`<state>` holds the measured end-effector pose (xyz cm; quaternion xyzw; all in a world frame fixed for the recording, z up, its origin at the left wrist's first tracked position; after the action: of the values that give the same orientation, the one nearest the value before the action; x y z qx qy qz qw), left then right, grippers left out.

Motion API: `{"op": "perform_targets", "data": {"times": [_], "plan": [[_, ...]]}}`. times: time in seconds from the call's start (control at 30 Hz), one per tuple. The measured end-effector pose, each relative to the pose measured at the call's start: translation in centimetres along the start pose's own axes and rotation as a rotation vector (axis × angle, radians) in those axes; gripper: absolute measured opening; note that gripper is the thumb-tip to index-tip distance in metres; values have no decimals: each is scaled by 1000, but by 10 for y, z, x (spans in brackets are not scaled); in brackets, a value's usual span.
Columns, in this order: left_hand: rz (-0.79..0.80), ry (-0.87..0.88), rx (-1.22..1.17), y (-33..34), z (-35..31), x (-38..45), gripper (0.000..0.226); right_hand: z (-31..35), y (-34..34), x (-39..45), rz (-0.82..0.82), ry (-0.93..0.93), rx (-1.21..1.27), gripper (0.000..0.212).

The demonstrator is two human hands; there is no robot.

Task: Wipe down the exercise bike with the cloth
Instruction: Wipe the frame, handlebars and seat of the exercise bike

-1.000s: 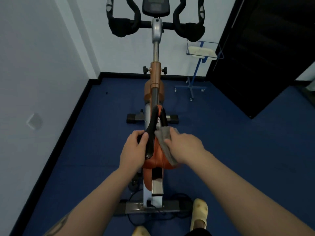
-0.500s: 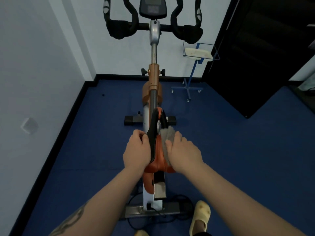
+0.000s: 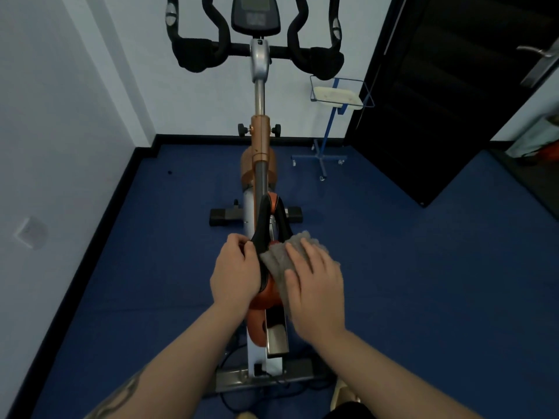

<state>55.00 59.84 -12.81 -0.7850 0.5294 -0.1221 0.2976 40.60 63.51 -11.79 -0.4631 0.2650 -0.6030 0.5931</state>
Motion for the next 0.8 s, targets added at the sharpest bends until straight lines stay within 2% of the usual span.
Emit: {"op": "perform_targets", "data": {"times": [0.03,0.1,0.13,0.2,0.27,0.43,0.5,0.6,0.67,0.73,0.8], "plan": [[4,0,-1,1,-1,0,11,-8,-2,10,-10,42,99,42],[8,-6,-4,1,-1,0,12,-18,0,23,30,258,415,38],[7,-7,-4,0,0,-1,12,-16,4,21,25,370,488,39],[2,-7,-7,0,1,-1,12,-6,9,4,-2,429,365,47],[-4,-3,-16,0,1,-1,12,-5,8,-5,30,343,275,52],[-1,-10,-13,-1,-1,-1,12,-22,-9,58,470,484,238,43],[2,-10,-14,-1,0,-2,12,-16,-7,50,468,408,52,43],[-11,-3,-4,0,-2,-1,12,-11,-10,31,400,386,-31,42],[-18,-6,-1,0,-2,0,12,-17,-7,45,458,441,53,37],[-11,-12,-6,0,-2,-1,12,-18,-7,64,508,490,73,42],[-4,-15,-24,-1,-1,-3,12,-15,-5,71,540,467,63,41]]}}
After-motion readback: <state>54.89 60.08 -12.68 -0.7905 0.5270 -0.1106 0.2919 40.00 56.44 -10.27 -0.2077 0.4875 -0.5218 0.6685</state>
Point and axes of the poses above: each hand's wrist, its own x-axis towards the middle knuckle, its own y-axis out of the palm, z = x × y, the point moved 1 cm from there along x, towards the middle knuckle, and after that the axes turned 1 degree about -x, right-handed, at the moved point
